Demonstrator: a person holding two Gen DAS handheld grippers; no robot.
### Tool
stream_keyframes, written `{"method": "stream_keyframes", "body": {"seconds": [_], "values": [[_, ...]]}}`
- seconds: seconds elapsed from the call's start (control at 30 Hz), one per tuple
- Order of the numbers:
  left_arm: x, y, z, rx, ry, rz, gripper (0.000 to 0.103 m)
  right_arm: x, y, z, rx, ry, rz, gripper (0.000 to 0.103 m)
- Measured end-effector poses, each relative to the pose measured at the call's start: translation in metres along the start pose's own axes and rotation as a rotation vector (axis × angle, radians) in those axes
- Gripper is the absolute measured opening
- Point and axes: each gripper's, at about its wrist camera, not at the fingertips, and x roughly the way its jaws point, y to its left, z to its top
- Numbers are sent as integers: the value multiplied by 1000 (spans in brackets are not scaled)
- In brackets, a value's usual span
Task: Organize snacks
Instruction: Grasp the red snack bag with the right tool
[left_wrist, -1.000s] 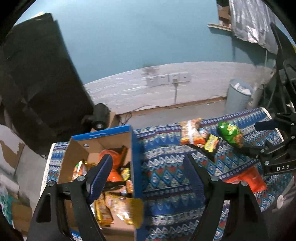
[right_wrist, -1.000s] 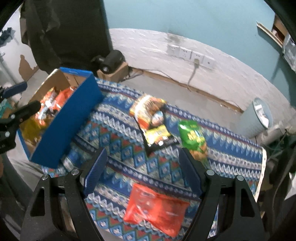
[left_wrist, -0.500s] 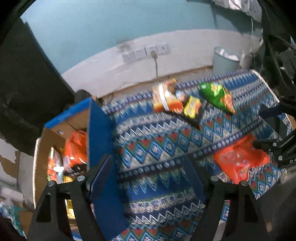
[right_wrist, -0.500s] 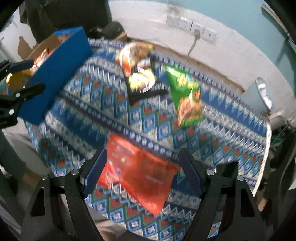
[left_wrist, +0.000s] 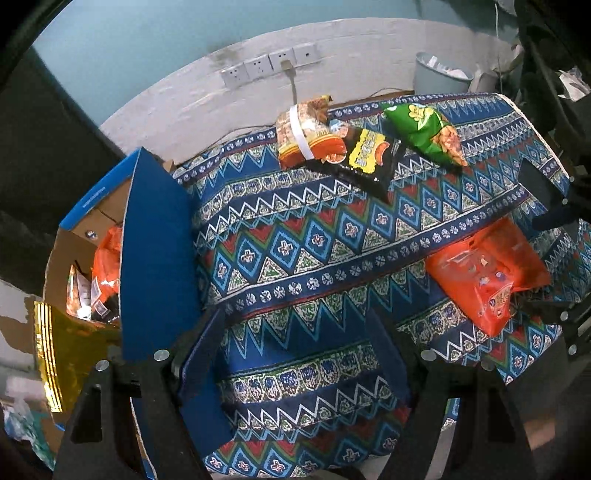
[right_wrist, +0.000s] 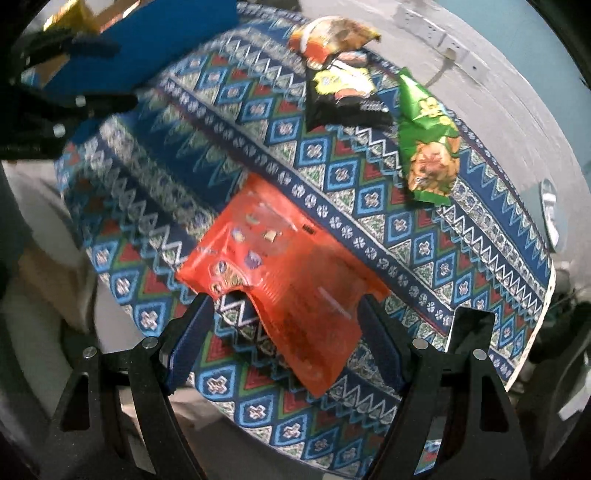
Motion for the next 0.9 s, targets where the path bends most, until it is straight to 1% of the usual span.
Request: {"method": "stream_keyframes", "body": {"seconds": [0.1,0.17,0.4,0.47,0.63,0.7,0.77,0.83,0.9], "values": [[2,1,0,-3,6,-5,80,10,5,4,-29,35,-26,79],[2,0,0,-3,10,-10,80,16,7,9,-38,41,-41,79],[6,-4,0,10,20,-17,80,29,2,34,-6,26,-17,80],[8,-5,0,11,24,-20,80,34,-4,43,28,18,-11,80],[13,-4,3,3,29,-19,80,48,-29,58,159,13,59,80],[17,-4,5,-4,35,-17,80,52,-38,59,216,15,94,80],[21,-3,7,-19,48,-31,80,51,-46,57,264,14,122,80],[25,-1,9,-33,59,-47,80,49,-47,54,275,12,138,81],[28,-2,9,-42,67,-55,80,48,-45,48,277,17,133,81]]}}
